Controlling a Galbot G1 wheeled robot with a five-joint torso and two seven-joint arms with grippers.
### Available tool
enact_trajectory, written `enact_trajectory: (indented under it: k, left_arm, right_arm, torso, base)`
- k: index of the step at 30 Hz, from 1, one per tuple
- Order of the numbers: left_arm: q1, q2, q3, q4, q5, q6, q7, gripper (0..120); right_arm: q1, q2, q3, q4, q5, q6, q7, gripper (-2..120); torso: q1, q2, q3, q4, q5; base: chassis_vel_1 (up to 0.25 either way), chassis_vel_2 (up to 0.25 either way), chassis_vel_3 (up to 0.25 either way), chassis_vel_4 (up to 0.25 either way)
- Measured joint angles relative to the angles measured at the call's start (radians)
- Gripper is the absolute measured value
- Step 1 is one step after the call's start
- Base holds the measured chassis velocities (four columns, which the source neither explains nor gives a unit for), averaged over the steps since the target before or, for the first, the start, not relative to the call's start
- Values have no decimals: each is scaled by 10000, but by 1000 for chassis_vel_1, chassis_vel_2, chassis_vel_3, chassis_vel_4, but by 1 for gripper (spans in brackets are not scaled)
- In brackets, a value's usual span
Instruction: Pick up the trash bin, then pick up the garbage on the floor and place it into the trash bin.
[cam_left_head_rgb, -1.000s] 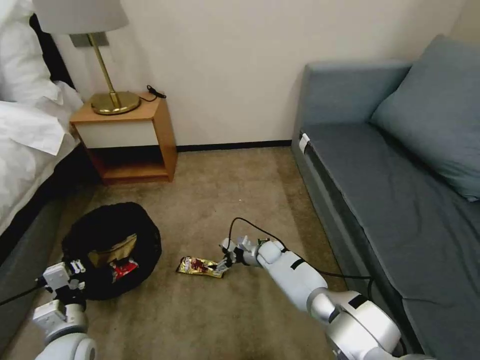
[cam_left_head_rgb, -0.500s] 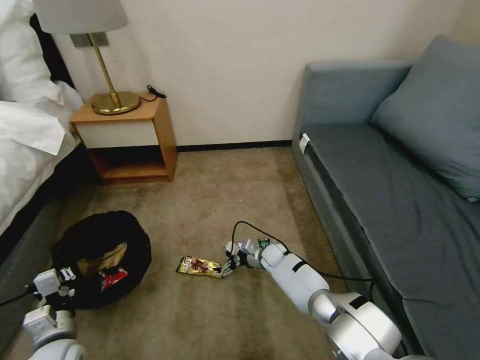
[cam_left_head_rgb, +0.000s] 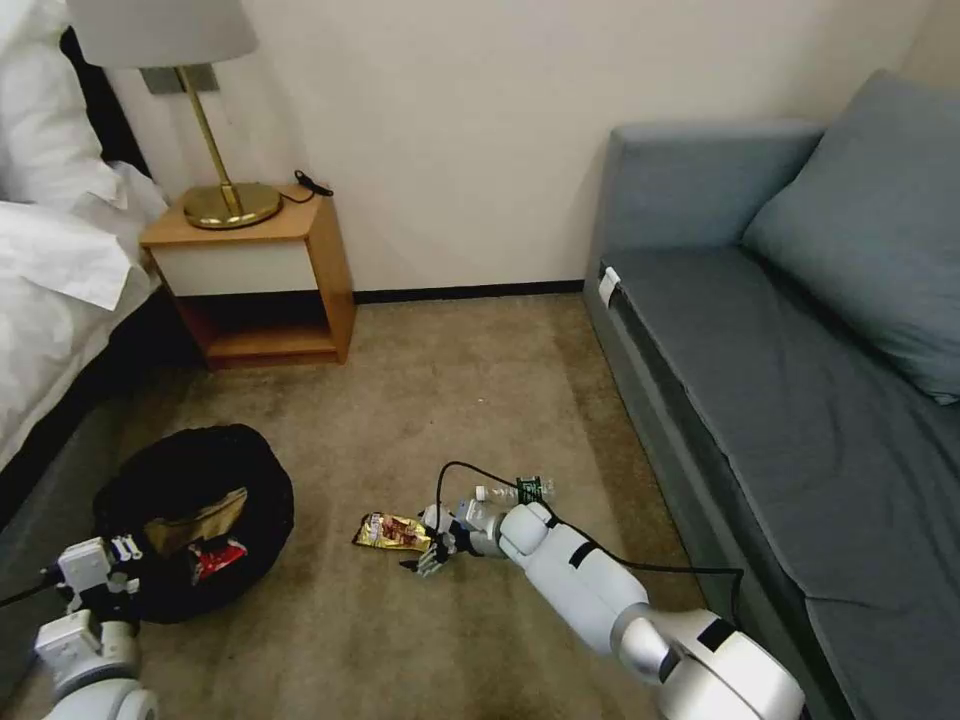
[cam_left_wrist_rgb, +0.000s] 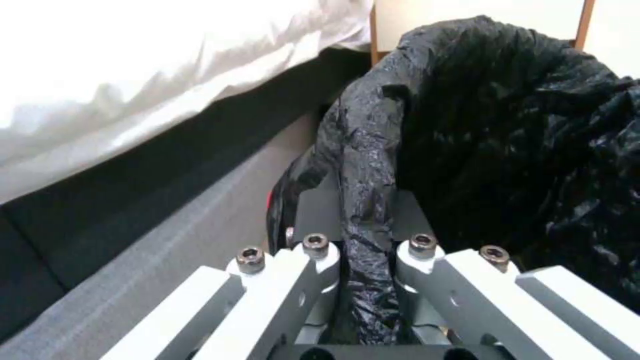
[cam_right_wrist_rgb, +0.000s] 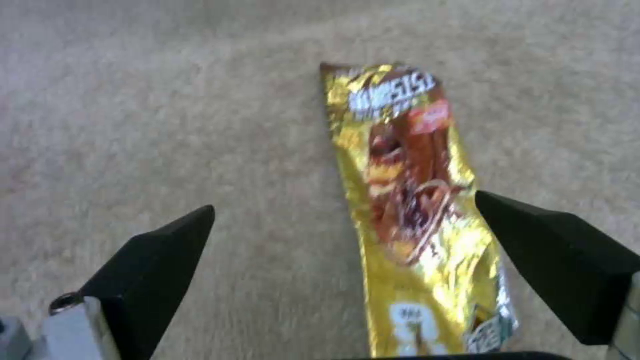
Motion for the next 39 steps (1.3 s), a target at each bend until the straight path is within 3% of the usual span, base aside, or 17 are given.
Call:
enact_trajectory:
  k: [13,16,39]
  left_arm:
    - [51,-116,-17,-187,11,24,5,6]
    - [42,-135,-14,-189,16,23,5,6]
    - [90,-234,-52,-22,41,-87,6,6]
  right_arm:
    - [23,-4,509,-694,-688,241,242,100]
    - [35,-4,567,-813,-745,284,242,95]
    - [-32,-2,921,-1146,-1175,493,380,8]
  torso:
    - [0,0,0,0,0]
    - [0,0,0,0,0]
    - [0,0,1,1,1]
  base:
    - [0,0,0,0]
    - [0,0,0,0]
    - [0,0,0,0]
